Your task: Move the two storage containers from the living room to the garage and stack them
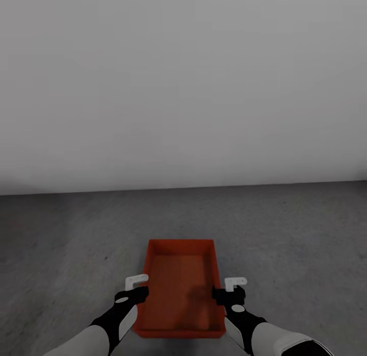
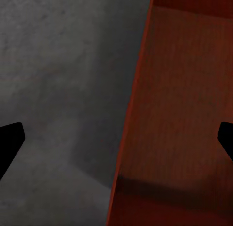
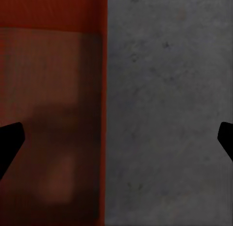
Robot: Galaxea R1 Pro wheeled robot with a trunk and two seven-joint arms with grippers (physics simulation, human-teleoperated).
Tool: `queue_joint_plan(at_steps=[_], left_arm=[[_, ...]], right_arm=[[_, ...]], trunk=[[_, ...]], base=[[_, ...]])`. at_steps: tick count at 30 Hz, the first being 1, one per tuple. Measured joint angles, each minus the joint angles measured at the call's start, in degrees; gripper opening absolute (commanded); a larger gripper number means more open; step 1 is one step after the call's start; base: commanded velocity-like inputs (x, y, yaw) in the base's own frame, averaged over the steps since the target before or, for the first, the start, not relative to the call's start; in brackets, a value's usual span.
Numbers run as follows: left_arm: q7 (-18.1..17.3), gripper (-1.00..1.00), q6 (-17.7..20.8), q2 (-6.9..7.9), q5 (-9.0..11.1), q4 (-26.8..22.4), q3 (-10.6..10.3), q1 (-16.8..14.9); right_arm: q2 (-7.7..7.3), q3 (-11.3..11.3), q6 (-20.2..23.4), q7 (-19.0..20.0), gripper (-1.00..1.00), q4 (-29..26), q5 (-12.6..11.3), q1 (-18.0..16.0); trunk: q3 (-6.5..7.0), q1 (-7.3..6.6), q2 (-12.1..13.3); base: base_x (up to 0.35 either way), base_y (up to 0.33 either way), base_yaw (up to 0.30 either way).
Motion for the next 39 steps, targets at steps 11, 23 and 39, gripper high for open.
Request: queue_joint_plan(at_steps=[11, 23, 39], left_arm=[[0.0, 1.00, 0.0, 0.00, 0.0, 0.0, -0.1, 0.0], [-0.1, 1.00, 0.0, 0.09, 0.1, 0.1, -0.1, 0.0], [-0.1, 1.00, 0.0, 0.09, 0.1, 0.1, -0.2, 0.0]], right_arm=[[0.00, 0.0, 0.0, 0.0, 1.00, 0.0, 0.0, 0.0], [0.03, 0.0, -0.2, 0.0, 1.00, 0.0, -0.2, 0.1], [0.00, 0.0, -0.2, 0.0, 1.00, 0.0, -0.2, 0.0]], trunk=[[1.97, -2.42, 4.4], [4.13, -5.05, 9.2], [7.00, -8.57, 15.6]], base=[[0.000, 0.000, 0.000], [0.000, 0.000, 0.000], [0.000, 0.000, 0.000]])
